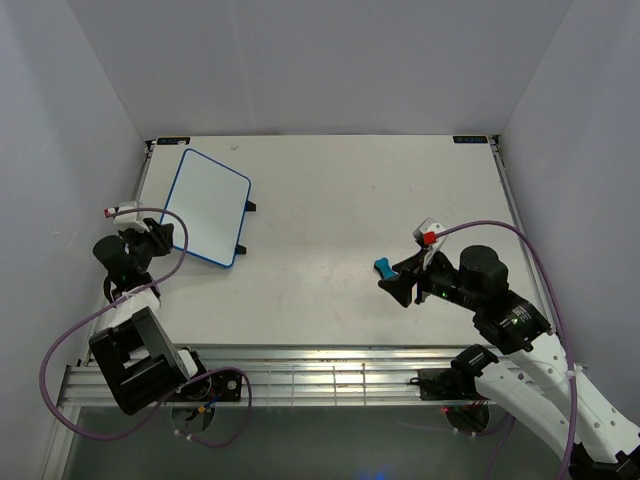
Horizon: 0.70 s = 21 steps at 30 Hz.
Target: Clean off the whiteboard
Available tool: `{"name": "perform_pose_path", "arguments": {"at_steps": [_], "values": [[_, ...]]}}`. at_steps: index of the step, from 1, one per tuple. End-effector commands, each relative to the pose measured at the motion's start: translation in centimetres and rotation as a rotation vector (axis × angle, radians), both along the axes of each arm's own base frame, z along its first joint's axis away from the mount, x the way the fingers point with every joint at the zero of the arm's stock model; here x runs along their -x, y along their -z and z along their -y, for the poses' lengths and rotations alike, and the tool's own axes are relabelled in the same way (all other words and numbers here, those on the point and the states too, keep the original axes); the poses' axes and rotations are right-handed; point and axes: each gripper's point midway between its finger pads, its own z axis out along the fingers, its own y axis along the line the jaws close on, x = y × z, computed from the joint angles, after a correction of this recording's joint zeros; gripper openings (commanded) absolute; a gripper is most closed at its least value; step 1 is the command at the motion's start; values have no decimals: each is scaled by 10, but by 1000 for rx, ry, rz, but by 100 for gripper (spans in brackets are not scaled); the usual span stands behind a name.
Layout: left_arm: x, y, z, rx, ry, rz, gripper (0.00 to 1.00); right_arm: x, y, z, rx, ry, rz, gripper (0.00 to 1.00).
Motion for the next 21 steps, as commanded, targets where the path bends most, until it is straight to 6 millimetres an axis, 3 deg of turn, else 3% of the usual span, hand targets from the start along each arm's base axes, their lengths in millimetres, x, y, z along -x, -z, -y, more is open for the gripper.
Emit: {"name": "perform_pose_path", "arguments": {"at_steps": [1,8,9,16,18,21], "values": [[3,-2,2,-30,14,10,41,-2,-11,-1,-29,4,44,60],[2,-17,9,-29,52,52,53,-3,-11,-1,-28,5,44,59],[1,-20,8,-24,45,56,72,-2,-11,-2,-30,4,43,59],[-1,-38,10,-10,54,91,75,-3,-10,-2,-28,5,44,58],[-2,-46,10,-8,47,107,98,-3,-10,-2,-30,4,43,58],[-2,-55,7,-8,19,122,98,-3,-10,-2,-28,4,40,58]]}}
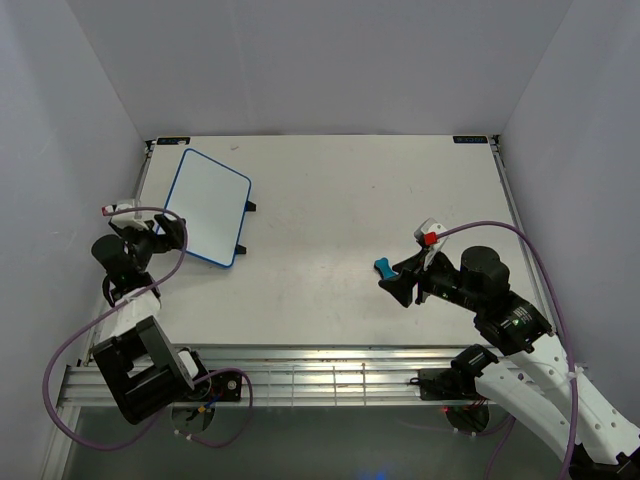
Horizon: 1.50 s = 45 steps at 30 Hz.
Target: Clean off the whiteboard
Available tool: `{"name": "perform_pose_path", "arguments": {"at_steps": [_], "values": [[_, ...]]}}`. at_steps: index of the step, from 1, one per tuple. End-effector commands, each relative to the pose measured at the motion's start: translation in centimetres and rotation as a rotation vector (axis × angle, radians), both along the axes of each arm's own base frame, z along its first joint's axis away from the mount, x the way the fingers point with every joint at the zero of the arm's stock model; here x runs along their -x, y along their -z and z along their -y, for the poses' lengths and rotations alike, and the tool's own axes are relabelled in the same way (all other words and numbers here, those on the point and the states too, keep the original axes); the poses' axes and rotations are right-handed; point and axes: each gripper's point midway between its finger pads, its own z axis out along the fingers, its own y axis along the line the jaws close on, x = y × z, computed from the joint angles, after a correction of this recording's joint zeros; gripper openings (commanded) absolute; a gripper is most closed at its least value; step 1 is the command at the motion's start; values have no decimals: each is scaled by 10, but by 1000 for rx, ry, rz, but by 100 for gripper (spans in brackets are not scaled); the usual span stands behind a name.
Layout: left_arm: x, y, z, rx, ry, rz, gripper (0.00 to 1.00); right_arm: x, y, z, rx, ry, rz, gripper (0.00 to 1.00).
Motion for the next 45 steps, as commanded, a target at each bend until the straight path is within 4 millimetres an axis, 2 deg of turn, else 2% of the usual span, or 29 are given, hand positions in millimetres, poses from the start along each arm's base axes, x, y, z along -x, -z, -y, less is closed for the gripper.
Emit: {"name": "perform_pose_path", "arguments": {"at_steps": [1,7,9,11,12,13,14,15,16,17,19,20,21,22,24,25,27,28,30,31,32,33,34,35,36,38,40,45], "values": [[-3,-32,-8,-12,-52,57,98,-4,-7,-2,-20,6,32,58],[7,-33,-48,-12,-305,-18,98,-5,-6,-2,-16,11,30,59],[11,-39,-58,-14,-373,-26,98,-6,-5,-2,-11,16,23,61],[14,-56,-69,-4,-447,-51,98,-7,-3,-1,-3,22,18,62],[12,-62,-67,1,-455,-63,98,-8,-2,-1,2,25,12,62],[11,-80,-64,10,-451,-76,98,-10,-1,0,6,35,12,62],[9,-89,-56,17,-421,-77,98,-11,0,0,11,42,9,62],[6,-95,-40,22,-371,-88,98,-13,1,1,19,52,4,66],[9,-96,-28,31,-334,-115,98,-17,2,3,26,76,5,74],[12,-122,-13,24,-286,-69,98,-18,0,5,27,89,6,77],[21,-130,13,37,-224,-85,98,-26,0,11,37,145,4,90],[31,-148,23,39,-211,-40,98,-28,-1,14,42,167,5,95],[36,-154,40,59,-166,-34,98,-30,-3,17,42,194,3,99],[44,-152,51,65,-133,-52,98,-37,-3,26,56,260,11,90],[59,-161,76,64,-53,-36,98,-42,-8,40,70,342,21,90],[67,-153,81,66,-47,-76,98,-47,-9,50,83,403,25,90],[84,-157,98,58,-2,-69,98,-49,-23,61,80,463,39,90],[93,-151,102,47,8,-95,98,-49,-22,71,108,511,30,90],[108,-151,113,10,44,-80,98,-47,-29,82,122,557,25,90],[124,-155,114,-22,43,-27,98,-42,-36,90,138,578,17,90],[131,-156,101,-49,-38,4,98,-38,-38,94,143,580,11,90],[139,-157,102,-51,-45,31,98,-33,-42,98,145,583,15,90],[154,-160,94,-47,-95,61,98,-30,-49,103,144,596,24,90],[158,-159,80,-39,-183,50,98,-25,-43,110,179,602,9,90],[163,-153,79,-47,-188,20,98,-21,-45,116,185,616,9,90],[170,-151,74,-29,-223,14,98,-16,-44,131,222,667,7,90],[174,-151,78,-14,-202,23,98,-14,-46,144,228,721,29,90],[183,-154,64,82,-295,83,98,-11,-57,162,186,796,95,90]]}}
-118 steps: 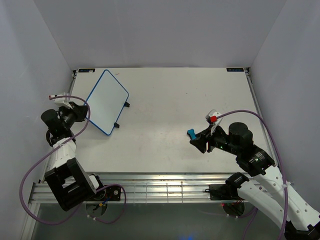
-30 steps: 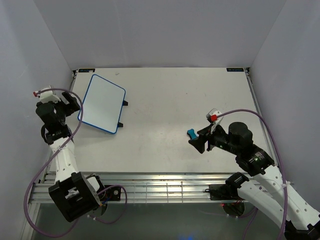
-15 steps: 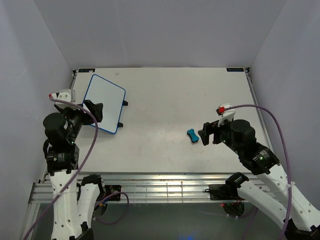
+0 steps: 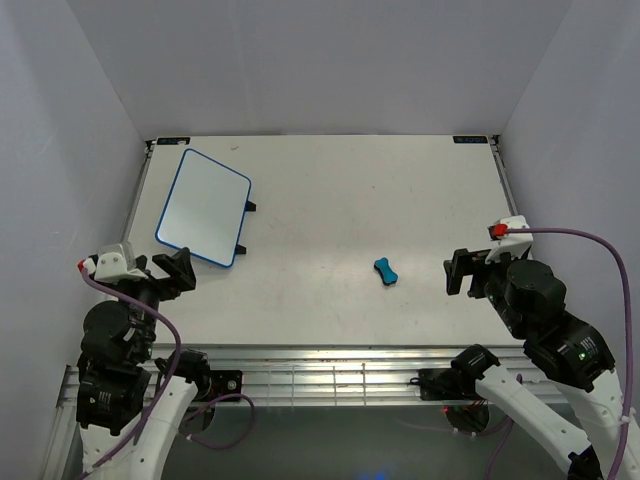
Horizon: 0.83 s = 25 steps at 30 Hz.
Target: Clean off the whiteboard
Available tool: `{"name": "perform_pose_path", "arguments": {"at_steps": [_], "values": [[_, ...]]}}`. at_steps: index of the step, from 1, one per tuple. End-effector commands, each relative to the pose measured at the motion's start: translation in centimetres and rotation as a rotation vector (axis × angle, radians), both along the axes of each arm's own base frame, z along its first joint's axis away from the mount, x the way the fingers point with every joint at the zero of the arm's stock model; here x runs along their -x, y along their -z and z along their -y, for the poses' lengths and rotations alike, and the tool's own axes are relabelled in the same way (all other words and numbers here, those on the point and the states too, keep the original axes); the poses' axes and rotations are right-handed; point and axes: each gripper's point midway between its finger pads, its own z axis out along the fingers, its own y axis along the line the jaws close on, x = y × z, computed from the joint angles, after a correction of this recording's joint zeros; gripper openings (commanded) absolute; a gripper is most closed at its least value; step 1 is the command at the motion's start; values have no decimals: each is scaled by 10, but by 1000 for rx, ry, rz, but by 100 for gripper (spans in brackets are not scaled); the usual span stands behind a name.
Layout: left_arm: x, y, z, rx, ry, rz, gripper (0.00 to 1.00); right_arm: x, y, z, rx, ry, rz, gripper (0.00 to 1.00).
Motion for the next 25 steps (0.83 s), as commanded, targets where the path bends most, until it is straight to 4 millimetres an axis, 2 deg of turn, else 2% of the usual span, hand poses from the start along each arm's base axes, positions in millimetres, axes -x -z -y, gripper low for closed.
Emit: {"name": "perform_pose_path", "arguments": {"at_steps": [1,4,10,14,20,25], "values": [[6,7,-15,50,-96,-10,98,1,-10,25,19,117,52,90],[3,7,-4,25,-23,-24,98,0,-15,29,10,139,67,90],[5,8,4,50,15,-24,98,0,-16,22,-16,105,80,90],[6,5,2,71,4,-3,98,-1,-13,20,-19,106,73,90],[2,7,11,53,50,-19,98,-3,-10,20,-7,111,64,90],[-2,8,7,33,26,-32,98,-5,-6,18,1,108,50,90]]}}
